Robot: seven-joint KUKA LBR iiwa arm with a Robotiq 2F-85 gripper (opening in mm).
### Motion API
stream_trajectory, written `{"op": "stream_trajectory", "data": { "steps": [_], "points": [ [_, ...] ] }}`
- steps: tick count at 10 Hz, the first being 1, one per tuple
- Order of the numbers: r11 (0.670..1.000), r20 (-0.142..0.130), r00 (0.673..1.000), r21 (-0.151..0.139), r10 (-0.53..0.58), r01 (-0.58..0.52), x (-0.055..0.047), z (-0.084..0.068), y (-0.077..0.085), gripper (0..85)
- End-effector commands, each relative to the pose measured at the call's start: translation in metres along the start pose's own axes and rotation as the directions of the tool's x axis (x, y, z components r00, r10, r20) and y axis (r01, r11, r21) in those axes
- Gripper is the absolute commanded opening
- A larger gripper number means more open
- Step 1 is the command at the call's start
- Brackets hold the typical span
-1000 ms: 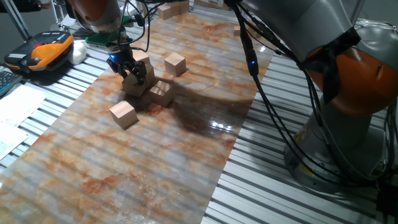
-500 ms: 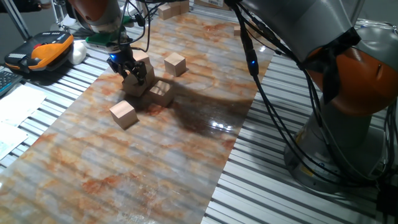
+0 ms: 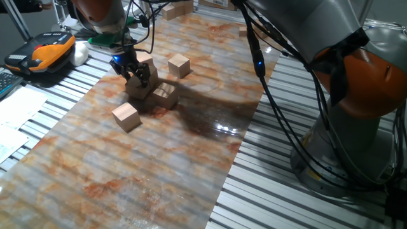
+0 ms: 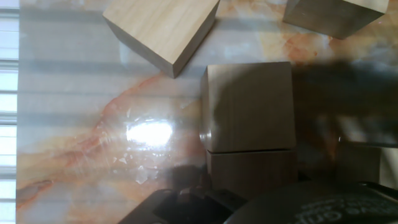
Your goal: Stack the blocks into a pyramid shape
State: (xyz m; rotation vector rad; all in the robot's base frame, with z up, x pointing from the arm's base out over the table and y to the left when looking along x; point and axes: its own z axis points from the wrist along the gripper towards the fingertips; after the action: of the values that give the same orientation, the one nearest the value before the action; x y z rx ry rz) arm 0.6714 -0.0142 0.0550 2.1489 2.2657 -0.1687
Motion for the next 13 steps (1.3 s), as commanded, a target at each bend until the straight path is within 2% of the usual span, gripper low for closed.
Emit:
{"op": "stream_trajectory", "data": {
  "steps": [1,8,13],
  "points": [
    [1.000,0.000,1.000,0.000,-0.001,0.001,0.0001,0.0005,-0.0004,0.0],
    [1.000,-0.003,1.000,-0.003,0.003,-0.003,0.0052,0.0051,-0.0039,0.0],
    [1.000,0.007,1.000,0.012,0.017,-0.018,0.0049,0.0057,-0.0038,0.0]
  ]
}}
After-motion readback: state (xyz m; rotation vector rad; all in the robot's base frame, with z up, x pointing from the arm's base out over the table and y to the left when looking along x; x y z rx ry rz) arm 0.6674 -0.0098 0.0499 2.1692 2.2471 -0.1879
